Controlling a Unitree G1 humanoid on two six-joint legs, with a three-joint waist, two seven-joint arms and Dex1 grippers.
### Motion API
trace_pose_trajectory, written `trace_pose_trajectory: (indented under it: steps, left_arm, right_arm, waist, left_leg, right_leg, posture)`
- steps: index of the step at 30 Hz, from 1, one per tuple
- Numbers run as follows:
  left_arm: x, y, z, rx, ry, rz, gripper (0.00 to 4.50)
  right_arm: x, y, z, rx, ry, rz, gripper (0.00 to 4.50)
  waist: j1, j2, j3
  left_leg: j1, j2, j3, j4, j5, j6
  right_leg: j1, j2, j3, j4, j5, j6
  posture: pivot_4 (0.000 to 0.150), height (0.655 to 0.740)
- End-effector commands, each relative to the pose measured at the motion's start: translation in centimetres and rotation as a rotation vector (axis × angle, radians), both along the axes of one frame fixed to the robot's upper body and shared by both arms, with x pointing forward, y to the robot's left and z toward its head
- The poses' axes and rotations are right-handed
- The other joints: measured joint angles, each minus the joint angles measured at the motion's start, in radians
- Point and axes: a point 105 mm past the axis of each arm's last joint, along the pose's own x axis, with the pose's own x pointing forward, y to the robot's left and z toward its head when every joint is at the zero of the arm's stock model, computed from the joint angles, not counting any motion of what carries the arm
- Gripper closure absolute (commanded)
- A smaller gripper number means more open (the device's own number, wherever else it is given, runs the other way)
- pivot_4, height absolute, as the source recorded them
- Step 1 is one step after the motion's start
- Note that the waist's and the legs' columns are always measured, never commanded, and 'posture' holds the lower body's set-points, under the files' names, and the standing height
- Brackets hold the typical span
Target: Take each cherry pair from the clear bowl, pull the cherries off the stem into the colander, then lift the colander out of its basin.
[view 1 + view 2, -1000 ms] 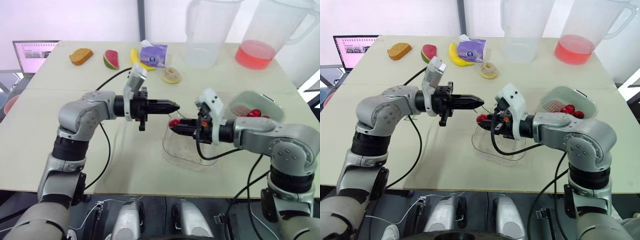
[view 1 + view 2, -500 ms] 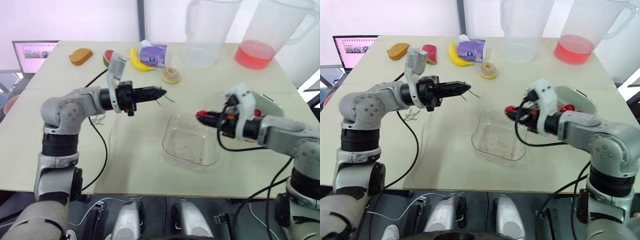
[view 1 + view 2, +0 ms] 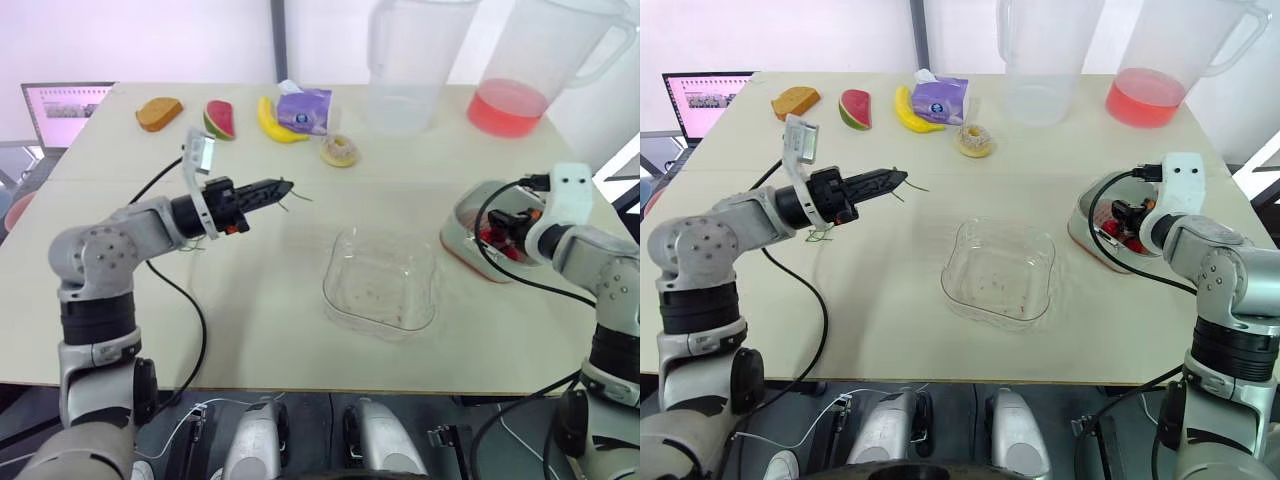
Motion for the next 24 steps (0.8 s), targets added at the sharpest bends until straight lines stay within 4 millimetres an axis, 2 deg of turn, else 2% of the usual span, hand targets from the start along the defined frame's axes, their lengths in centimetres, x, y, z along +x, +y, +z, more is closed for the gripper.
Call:
trace_pose_trajectory:
  steps: [1, 2, 5, 7, 9, 11, 15, 19, 24]
  left_arm:
    - [-0.2, 1.8, 1.3, -0.083, -0.013, 0.118, 4.5]
    - [-0.1, 2.4, 1.2, -0.111, 0.004, 0.16, 4.5]
    - [0.1, 3.4, 0.9, -0.164, 0.042, 0.243, 4.5]
    - [0.3, 4.8, 0.1, -0.224, 0.085, 0.35, 4.5]
    - [0.3, 6.1, -0.8, -0.291, 0.136, 0.453, 4.5]
    - [0.4, 7.4, -1.4, -0.36, 0.181, 0.54, 4.5]
    - [0.7, 9.7, -3.4, -0.41, 0.28, 0.701, 4.5]
    - [0.8, 11.3, -4.6, -0.445, 0.344, 0.805, 4.5]
    - [0.7, 12.4, -5.9, -0.448, 0.399, 0.887, 4.5]
  right_arm:
    - [0.4, 1.1, 3.8, 0.003, -0.16, 0.063, 0.26]
    - [0.5, 1.8, 4.7, 0.012, -0.199, 0.1, 0.04]
    - [0.3, 3.5, 6.3, 0.012, -0.269, 0.197, 0.04]
    - [-0.4, 6.0, 7.8, 0.007, -0.33, 0.336, 0.04]
    - [-2.1, 9.7, 9.1, 0.02, -0.393, 0.568, 0.04]
    - [-3.7, 12.3, 9.6, 0.037, -0.412, 0.74, 0.04]
    - [-6.7, 15.6, 8.9, 0.016, -0.372, 1.012, 0.04]
    - [-8.0, 16.9, 7.8, -0.019, -0.322, 1.134, 0.04]
    - [-7.8, 16.9, 7.1, -0.026, -0.301, 1.138, 0.04]
  waist:
    - [-0.002, 0.0, 0.0]
    - [-0.003, 0.0, 0.0]
    - [0.001, 0.0, 0.0]
    - [0.002, 0.0, 0.0]
    - [0.003, 0.0, 0.0]
    - [0.004, -0.001, 0.0]
    - [0.007, -0.001, 0.0]
    - [0.006, -0.002, 0.0]
    - [0.006, -0.002, 0.0]
  left_leg:
    - [0.0, 0.0, 0.0, 0.0, 0.0, 0.0]
    - [0.0, 0.0, 0.0, 0.0, 0.0, 0.0]
    - [0.0, 0.0, 0.0, 0.0, 0.0, 0.0]
    - [0.0, 0.0, 0.0, 0.0, 0.0, 0.0]
    - [0.0, 0.0, 0.0, 0.0, 0.0, 0.0]
    - [0.0, 0.0, 0.0, 0.0, -0.001, 0.001]
    - [0.0, 0.0, -0.002, 0.0, -0.002, 0.004]
    - [0.001, -0.001, -0.002, 0.0, -0.003, 0.005]
    - [0.001, -0.001, -0.002, 0.001, -0.003, 0.005]
  right_leg:
    - [0.0, 0.0, 0.0, 0.0, 0.0, 0.0]
    - [0.0, 0.0, 0.0, 0.0, 0.0, 0.0]
    - [0.0, 0.0, 0.0, 0.0, 0.0, 0.0]
    - [0.0, 0.0, 0.0, 0.0, 0.0, 0.0]
    - [0.0, -0.001, 0.0, 0.0, 0.0, 0.0]
    - [0.0, -0.001, 0.0, 0.0, 0.0, 0.0]
    - [0.002, -0.001, -0.001, 0.0, 0.0, 0.0]
    - [0.002, -0.002, -0.001, -0.001, 0.0, 0.0]
    - [0.002, -0.002, -0.001, 0.0, 0.0, 0.0]
  posture:
    - [0.15, 0.74]
    - [0.15, 0.74]
    - [0.15, 0.74]
    - [0.15, 0.74]
    - [0.15, 0.74]
    - [0.15, 0.74]
    - [0.15, 0.74]
    - [0.15, 0.74]
    - [0.15, 0.74]
